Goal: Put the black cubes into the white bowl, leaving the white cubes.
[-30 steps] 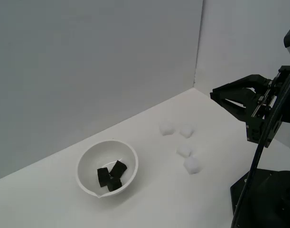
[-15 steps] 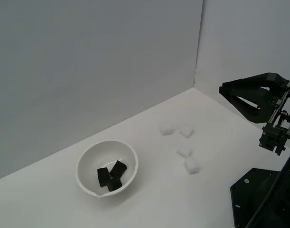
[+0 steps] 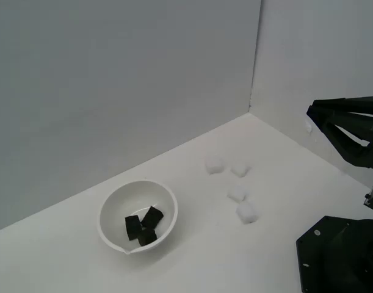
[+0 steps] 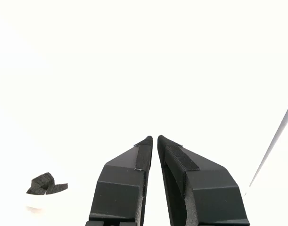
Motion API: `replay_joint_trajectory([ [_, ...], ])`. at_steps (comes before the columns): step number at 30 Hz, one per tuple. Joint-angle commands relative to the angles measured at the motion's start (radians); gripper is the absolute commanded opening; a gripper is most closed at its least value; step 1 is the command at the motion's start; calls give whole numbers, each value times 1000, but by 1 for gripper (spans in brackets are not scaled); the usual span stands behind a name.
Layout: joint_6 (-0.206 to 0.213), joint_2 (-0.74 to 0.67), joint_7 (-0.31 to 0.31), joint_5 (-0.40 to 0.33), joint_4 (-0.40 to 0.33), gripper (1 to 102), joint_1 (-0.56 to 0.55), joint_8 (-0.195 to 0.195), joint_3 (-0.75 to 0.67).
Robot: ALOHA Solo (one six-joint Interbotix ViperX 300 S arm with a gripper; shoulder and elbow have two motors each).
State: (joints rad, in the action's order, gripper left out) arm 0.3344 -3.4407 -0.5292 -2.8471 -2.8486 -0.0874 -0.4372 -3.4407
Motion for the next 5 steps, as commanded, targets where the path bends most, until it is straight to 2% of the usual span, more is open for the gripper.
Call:
replay_joint_trajectory([
  [1, 8, -28, 3, 3, -3, 3, 0, 0, -28],
  [5, 8, -31, 2, 3, -3, 3, 11, 2, -32],
])
